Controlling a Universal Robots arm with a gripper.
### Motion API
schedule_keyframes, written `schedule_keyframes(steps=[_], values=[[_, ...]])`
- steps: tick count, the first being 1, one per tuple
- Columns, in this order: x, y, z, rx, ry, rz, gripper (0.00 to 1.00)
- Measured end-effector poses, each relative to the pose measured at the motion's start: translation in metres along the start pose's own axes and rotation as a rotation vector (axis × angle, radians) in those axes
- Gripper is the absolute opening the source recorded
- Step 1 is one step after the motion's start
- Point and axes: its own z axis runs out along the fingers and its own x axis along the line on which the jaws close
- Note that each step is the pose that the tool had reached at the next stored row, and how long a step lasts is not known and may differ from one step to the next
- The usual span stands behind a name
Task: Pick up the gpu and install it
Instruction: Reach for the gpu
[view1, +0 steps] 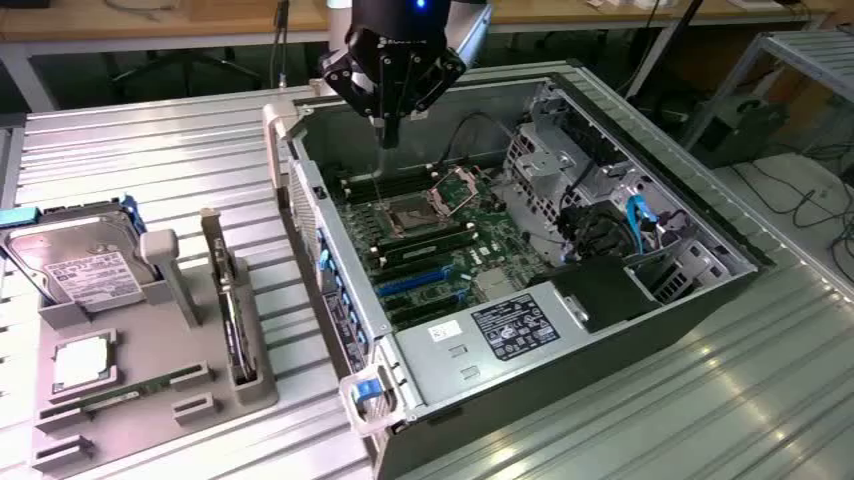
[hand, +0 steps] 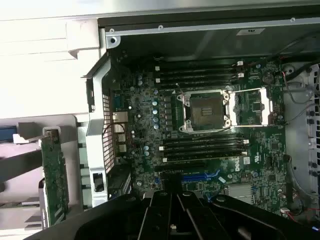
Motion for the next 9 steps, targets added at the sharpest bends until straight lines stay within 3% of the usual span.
schedule_keyframes(steps=[9], values=[[0.015,-0.0011,-0.0004,0.0000,0.0001,0.000,0.11]])
